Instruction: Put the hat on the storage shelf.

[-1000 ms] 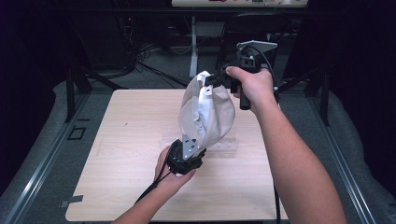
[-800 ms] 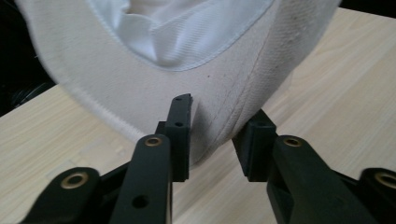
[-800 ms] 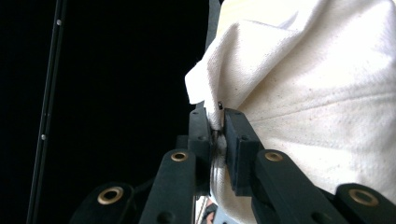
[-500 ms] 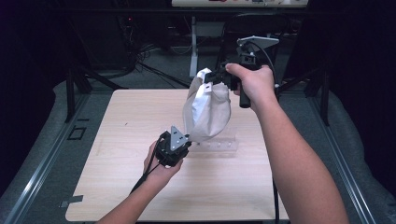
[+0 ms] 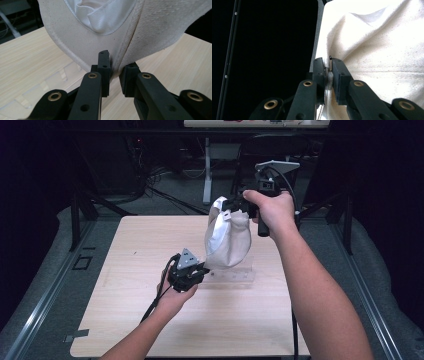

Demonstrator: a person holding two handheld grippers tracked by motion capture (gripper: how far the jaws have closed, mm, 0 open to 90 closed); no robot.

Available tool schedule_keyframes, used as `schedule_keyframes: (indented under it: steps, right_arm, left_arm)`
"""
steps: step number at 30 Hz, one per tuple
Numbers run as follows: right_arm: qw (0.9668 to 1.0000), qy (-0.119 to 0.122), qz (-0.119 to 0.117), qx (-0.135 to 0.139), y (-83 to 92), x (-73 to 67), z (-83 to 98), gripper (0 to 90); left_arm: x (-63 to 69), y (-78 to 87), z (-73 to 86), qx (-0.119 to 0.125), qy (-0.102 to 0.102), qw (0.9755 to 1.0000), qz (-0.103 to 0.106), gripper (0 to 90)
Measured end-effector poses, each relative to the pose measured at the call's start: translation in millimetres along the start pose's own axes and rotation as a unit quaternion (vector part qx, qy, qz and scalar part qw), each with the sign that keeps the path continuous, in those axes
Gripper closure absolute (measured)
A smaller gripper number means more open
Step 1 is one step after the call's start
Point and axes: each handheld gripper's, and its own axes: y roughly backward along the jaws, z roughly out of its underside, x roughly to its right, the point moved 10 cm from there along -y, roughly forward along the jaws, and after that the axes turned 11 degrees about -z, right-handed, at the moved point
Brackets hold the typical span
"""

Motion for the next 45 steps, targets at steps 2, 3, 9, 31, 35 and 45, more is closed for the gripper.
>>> schedule_keyframes:
  steps: [2, 3, 9, 31, 35, 45]
  right_arm:
    - [1.0, -0.004, 0.002, 0.004, 0.2, 2.6, -0.6, 82.1]
    - [1.0, -0.004, 0.003, 0.004, 0.3, 5.8, -0.5, 82.1]
    - [0.9999, -0.008, 0.008, 0.004, -0.4, 13.6, 1.8, 82.1]
    - [0.9997, -0.015, 0.017, -0.009, -15.0, 34.5, 5.7, 82.1]
    - [0.9996, -0.018, 0.016, -0.014, -18.6, 37.1, 7.7, 82.0]
    - [0.9993, -0.016, 0.02, -0.029, -24.7, 45.4, 13.0, 82.0]
  left_arm:
    - [2.7, -3.8, 1.0, -0.002, 0.001, 1.0, 0.005, 80.5]
    - [4.0, -5.6, 1.5, -0.003, 0.003, 1.0, 0.008, 80.5]
    - [9.1, -15.0, 6.6, -0.007, 0.004, 0.9998, 0.019, 80.5]
    - [1.8, -32.3, 26.9, -0.02, 0.014, 0.9994, 0.024, 80.7]
    - [1.0, -32.2, 31.6, -0.021, 0.014, 0.9996, 0.013, 81.7]
    - [-1.4, -31.3, 38.0, -0.027, 0.029, 0.9992, -0.009, 83.5]
